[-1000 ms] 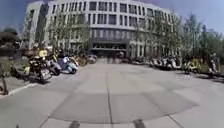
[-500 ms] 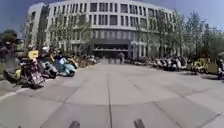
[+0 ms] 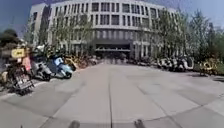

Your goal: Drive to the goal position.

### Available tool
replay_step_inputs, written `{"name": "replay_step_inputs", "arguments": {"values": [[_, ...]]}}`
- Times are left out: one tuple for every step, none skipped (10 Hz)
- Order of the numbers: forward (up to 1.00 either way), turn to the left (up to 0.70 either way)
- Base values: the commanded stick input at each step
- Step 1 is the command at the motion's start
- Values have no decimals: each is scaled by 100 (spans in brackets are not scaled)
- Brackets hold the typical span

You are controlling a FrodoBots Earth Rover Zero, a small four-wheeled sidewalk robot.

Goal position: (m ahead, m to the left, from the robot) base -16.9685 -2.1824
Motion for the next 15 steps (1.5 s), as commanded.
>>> {"name": "replay_step_inputs", "arguments": {"values": [[85, 0], [85, 0], [85, 0], [85, 0], [85, 0], [85, 0], [85, 0], [85, 0], [85, 0], [85, 0], [85, 0], [85, 0], [85, 0], [85, 0], [85, 0]]}}
